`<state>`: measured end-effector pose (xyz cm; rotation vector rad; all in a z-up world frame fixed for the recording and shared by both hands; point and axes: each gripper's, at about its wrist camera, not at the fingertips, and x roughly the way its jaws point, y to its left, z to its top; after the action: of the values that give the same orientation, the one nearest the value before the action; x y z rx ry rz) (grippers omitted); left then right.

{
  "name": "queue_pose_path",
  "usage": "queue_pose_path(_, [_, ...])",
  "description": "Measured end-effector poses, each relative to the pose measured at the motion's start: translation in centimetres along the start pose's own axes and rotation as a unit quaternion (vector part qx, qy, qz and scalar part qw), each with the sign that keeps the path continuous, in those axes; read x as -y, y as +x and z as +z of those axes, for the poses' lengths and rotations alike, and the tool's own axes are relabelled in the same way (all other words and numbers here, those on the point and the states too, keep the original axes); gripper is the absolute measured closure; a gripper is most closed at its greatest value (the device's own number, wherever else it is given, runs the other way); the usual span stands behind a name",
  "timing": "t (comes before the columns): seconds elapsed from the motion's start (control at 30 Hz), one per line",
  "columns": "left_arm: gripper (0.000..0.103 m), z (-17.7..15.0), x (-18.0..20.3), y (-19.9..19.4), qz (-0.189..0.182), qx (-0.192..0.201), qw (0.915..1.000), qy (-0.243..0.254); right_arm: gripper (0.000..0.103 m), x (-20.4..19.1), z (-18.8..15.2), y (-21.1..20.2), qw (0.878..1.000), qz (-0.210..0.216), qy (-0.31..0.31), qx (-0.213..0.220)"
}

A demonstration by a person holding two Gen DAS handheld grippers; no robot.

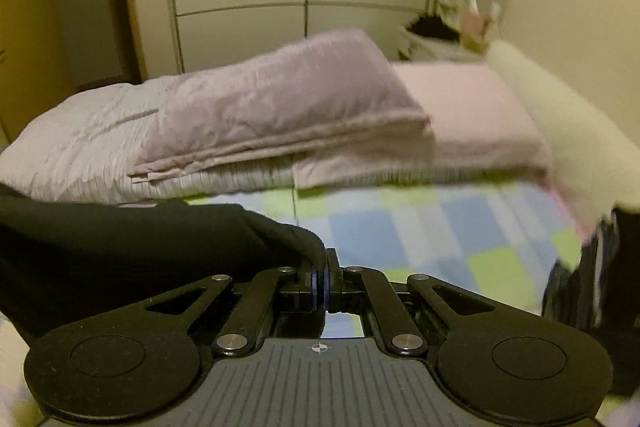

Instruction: Fold clothes

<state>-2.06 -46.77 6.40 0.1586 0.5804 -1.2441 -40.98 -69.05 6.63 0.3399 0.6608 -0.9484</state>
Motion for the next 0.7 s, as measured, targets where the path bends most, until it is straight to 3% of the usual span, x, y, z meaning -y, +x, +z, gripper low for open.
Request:
queue_pose_path(0.13, [0.098,-1.4,2.0,-1.4,0.012,0.002,0.9998,0.013,0.102,1.5,-2.2,-1.5,1.0,0.003,0.024,0.009])
queue_pose_path(0.3, [0.098,-2.2,3.3,-4.2,-0.004,0.026,0.9987,0.043,0.102,2.1,-3.7,-7.1,0.997,-0.017,0.061,0.034])
queue_pose_path(0.47, [0.098,-2.8,4.0,-9.7,-0.036,0.073,0.9932,0.083,0.102,-0.1,-4.5,-14.7,0.988,-0.066,0.087,0.111])
queue_pose_path(0.7, [0.098,-3.0,5.3,-19.2,-0.062,0.113,0.9813,0.143,0.102,-4.8,-6.5,-26.7,0.963,-0.125,0.115,0.207])
